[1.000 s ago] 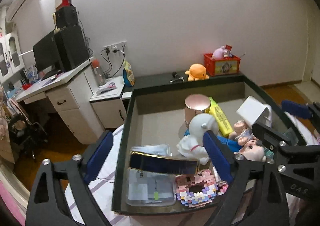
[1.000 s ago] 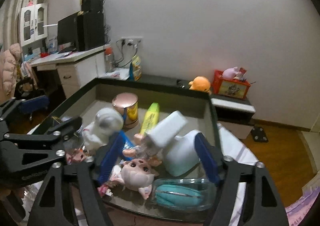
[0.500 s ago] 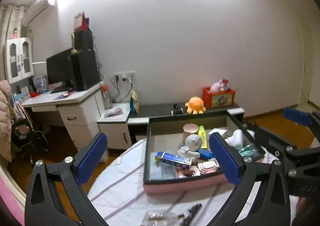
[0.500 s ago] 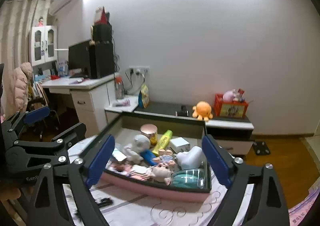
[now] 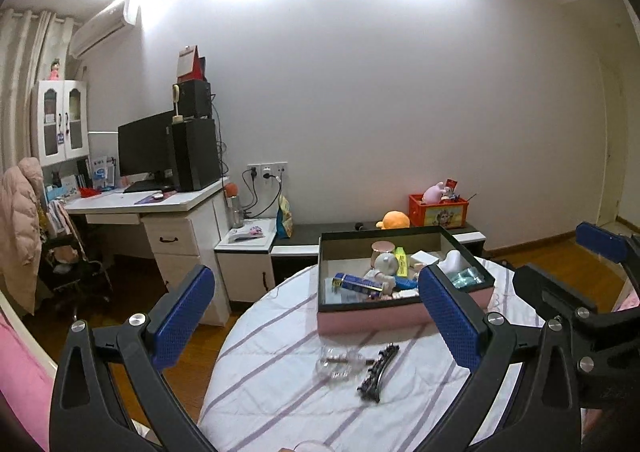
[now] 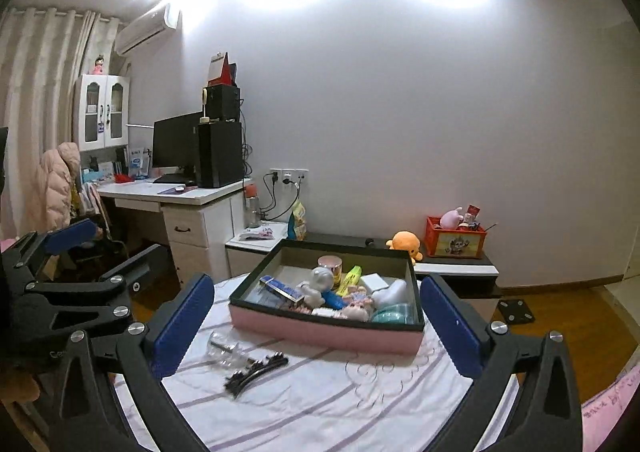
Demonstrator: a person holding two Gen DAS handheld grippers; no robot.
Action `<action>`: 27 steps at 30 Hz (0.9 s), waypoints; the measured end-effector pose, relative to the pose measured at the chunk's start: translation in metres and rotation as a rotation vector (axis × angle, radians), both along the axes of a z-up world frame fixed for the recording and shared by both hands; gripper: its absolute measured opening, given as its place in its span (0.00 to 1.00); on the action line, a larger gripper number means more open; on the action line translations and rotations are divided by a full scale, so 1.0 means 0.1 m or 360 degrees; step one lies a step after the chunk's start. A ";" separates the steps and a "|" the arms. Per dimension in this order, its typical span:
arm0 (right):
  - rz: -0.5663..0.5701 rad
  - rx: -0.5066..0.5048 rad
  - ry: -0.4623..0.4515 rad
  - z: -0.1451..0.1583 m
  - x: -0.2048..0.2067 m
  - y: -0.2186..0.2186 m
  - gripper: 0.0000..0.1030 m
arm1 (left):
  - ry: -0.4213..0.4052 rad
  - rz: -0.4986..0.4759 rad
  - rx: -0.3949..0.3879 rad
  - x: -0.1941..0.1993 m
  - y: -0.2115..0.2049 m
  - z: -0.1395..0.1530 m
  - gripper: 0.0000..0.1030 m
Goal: Organize rigid objects
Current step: 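Withdraw both tools from the box back over the bed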
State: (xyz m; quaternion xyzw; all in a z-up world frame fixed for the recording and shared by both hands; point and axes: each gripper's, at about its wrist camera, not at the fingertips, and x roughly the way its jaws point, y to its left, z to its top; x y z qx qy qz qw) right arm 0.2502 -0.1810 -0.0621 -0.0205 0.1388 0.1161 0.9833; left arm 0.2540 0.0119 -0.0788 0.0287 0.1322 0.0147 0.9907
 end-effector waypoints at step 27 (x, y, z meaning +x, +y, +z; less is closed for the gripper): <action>-0.0074 -0.0222 0.0863 -1.48 1.06 0.88 1.00 | 0.0356 0.0106 -0.0179 0.33 0.89 -0.83 1.00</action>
